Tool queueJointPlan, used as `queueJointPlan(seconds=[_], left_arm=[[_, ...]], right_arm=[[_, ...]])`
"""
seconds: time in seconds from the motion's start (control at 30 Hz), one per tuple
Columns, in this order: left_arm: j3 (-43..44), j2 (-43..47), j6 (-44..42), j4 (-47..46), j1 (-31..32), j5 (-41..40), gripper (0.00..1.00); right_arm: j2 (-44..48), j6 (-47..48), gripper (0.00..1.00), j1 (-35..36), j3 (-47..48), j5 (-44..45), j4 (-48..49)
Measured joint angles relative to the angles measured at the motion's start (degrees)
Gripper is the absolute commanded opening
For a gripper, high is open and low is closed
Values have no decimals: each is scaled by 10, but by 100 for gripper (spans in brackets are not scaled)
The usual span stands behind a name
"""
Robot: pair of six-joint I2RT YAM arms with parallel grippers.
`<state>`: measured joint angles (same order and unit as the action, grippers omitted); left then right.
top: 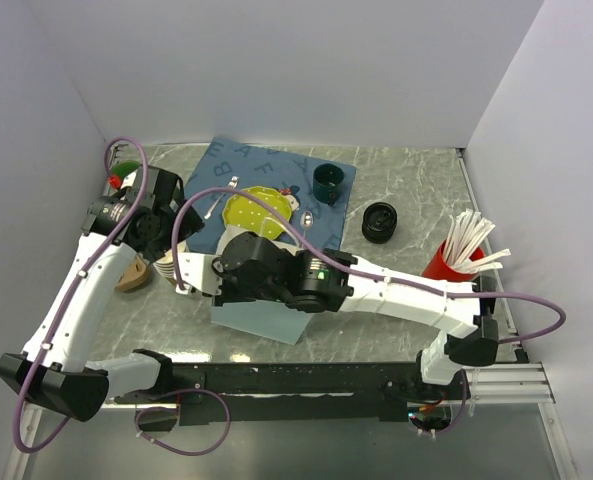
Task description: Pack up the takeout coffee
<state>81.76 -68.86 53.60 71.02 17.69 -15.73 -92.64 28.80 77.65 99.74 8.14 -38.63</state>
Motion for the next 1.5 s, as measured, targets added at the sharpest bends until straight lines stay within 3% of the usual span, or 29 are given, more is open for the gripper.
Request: queueJointPlan(seconds=[0.17, 0.37, 0.53, 0.63, 0.77, 0.97, 1.23, 1.5], left_arm=[[0, 0, -3, 0, 0, 0, 97], [0, 0, -4, 0, 0, -1, 98], [-9, 5, -3, -1, 0, -1, 99], [-24, 14, -3, -1, 0, 4, 99], [-46, 27, -3, -5, 0, 20, 99], [-52, 32, -3, -3, 0, 28, 99], [2, 19, -31, -10, 0, 33, 99], [1, 40, -103, -104, 0, 134, 93]], right_arm=[[-14, -24, 37, 0, 20, -2, -26], [-23, -74, 51, 0, 120, -10, -85], [-21, -150, 50, 0, 212, 10, -116], [-3, -188, 44, 0, 214, 24, -120], [39, -206, 35, 0, 133, 43, -110], [44, -192, 33, -10, 42, 62, -111], [47, -116, 33, -53, 31, -2, -102], [32, -66, 36, -54, 31, -122, -104]])
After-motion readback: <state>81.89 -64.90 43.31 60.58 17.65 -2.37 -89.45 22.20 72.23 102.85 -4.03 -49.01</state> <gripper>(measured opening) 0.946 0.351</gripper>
